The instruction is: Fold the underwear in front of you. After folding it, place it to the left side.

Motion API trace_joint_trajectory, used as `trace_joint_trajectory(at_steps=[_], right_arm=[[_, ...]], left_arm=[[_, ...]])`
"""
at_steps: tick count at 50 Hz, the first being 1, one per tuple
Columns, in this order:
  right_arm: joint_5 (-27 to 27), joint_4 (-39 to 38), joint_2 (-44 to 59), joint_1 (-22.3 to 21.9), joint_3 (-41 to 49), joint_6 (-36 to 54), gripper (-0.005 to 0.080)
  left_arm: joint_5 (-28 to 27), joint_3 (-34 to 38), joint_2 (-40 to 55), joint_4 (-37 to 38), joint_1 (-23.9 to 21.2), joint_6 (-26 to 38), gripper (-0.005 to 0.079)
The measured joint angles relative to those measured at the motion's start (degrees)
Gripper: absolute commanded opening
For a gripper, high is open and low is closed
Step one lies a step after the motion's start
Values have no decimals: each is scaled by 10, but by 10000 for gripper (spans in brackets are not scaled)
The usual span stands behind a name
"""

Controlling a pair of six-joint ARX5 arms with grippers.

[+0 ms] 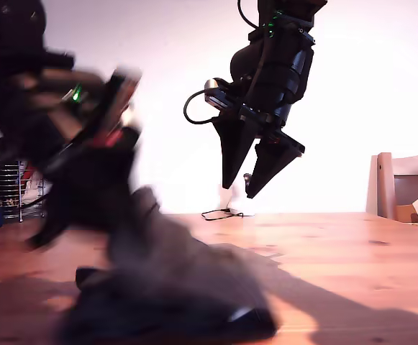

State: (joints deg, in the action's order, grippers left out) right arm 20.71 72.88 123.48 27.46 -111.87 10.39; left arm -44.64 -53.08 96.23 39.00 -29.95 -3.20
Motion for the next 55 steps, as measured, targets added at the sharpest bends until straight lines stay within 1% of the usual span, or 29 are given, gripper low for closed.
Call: trace_joint_trajectory(at_steps=[2,5,14,18,21,26,36,40,43,46,50,55], right_arm=[[0,0,0,0,0,0,376],[0,0,0,0,0,0,376],[0,2,0,0,0,0,376],[0,2,0,0,0,0,376],[0,2,0,1,0,0,376],[0,2,0,1,0,0,376],[1,1,0,4,0,0,376],[16,-4,0,9,0,0,378],[28,-15,0,16,0,-2,410],[29,-34,0,23,0,-5,446],[29,-69,0,34,0,-11,465],[5,-114,0,47,0,-11,481]], left_arm=[[18,4,0,11,2,8,-24],[26,5,0,19,9,9,-24],[10,5,-3,16,39,11,-24],[14,5,-10,18,50,11,-24],[38,5,-15,28,59,13,-24],[103,5,-17,44,72,13,-24],[147,5,-17,48,87,15,-23],[176,5,-17,47,86,18,-23],[186,5,-17,47,86,19,-23],[188,5,-13,47,86,20,-23],[188,5,2,47,86,28,-23],[181,1,33,51,88,39,-23]])
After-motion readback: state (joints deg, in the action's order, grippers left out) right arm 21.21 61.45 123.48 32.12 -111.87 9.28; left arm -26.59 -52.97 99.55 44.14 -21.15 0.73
